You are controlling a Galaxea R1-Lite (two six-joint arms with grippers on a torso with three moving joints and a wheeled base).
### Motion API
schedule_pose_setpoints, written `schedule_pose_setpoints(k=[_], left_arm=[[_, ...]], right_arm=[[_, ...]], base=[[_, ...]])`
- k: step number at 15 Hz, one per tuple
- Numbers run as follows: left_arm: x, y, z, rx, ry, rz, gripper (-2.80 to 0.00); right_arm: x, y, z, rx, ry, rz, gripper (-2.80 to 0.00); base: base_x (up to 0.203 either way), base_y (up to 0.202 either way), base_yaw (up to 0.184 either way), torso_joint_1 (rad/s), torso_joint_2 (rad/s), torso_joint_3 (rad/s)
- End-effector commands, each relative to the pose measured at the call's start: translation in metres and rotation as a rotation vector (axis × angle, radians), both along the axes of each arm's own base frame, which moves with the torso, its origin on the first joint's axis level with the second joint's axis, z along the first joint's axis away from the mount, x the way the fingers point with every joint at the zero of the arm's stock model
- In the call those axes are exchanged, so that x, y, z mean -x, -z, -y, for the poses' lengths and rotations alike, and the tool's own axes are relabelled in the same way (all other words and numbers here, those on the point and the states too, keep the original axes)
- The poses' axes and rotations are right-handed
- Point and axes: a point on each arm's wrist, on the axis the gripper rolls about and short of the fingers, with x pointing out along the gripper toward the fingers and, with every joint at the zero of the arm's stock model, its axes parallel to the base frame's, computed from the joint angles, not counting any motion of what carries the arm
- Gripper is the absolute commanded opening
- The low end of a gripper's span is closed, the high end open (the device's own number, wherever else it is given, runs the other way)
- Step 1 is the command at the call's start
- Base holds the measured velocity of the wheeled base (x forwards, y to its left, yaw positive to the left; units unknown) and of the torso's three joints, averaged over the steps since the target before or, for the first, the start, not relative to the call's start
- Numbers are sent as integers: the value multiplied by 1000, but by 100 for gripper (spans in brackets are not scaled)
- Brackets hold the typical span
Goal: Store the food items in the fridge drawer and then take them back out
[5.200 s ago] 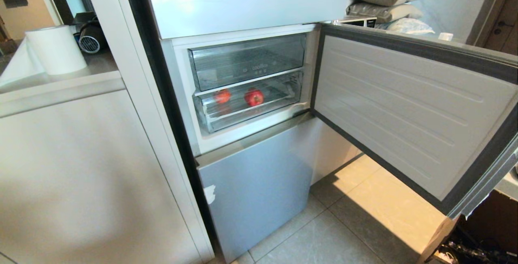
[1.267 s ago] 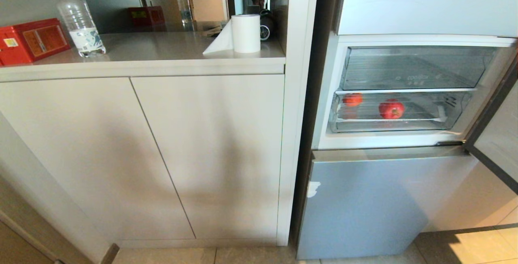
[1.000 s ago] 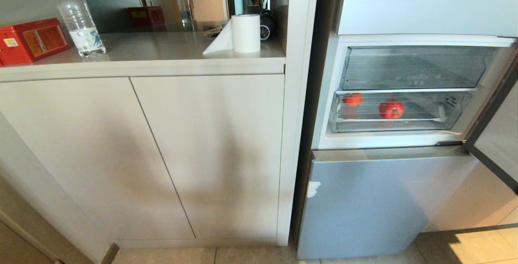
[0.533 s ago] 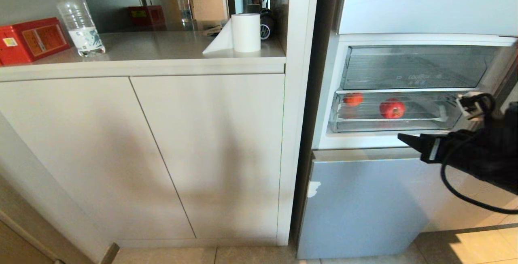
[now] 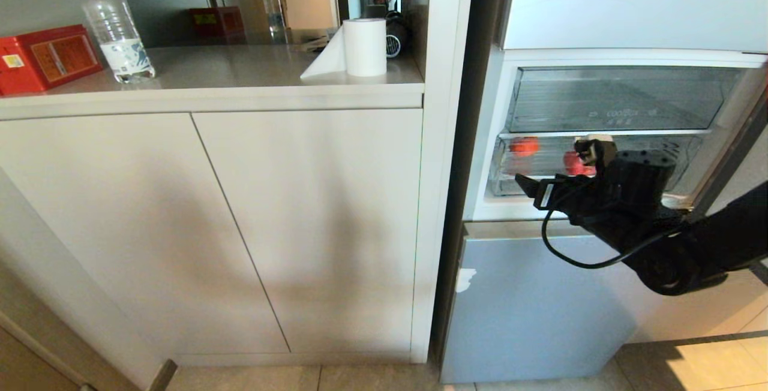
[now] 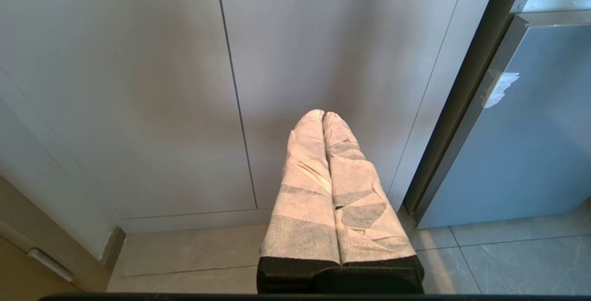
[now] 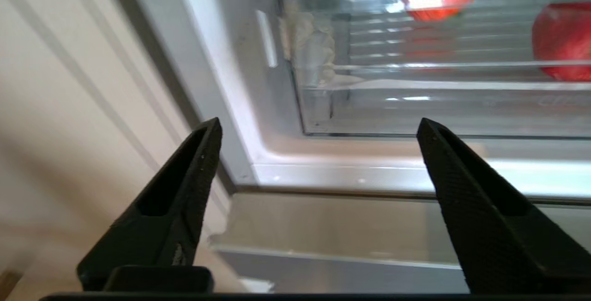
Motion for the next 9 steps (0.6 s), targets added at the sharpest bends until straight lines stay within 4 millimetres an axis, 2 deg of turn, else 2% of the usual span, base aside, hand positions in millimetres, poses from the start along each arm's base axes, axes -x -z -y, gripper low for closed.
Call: schedule_pose_setpoints(k=[1, 4, 9], left_arm=[[0, 0, 0, 0, 0, -2, -280], [0, 0, 0, 0, 0, -2, -280], [0, 0, 0, 0, 0, -2, -280]], right_arm=[[-12, 17, -7, 5, -2, -25, 0], [-43, 25, -15, 0, 32, 15, 0], [-69, 25, -20, -9, 65, 74, 0]], base=[[0, 0, 0, 0, 0, 0], [0, 0, 0, 0, 0, 0], [0, 0, 0, 0, 0, 0]])
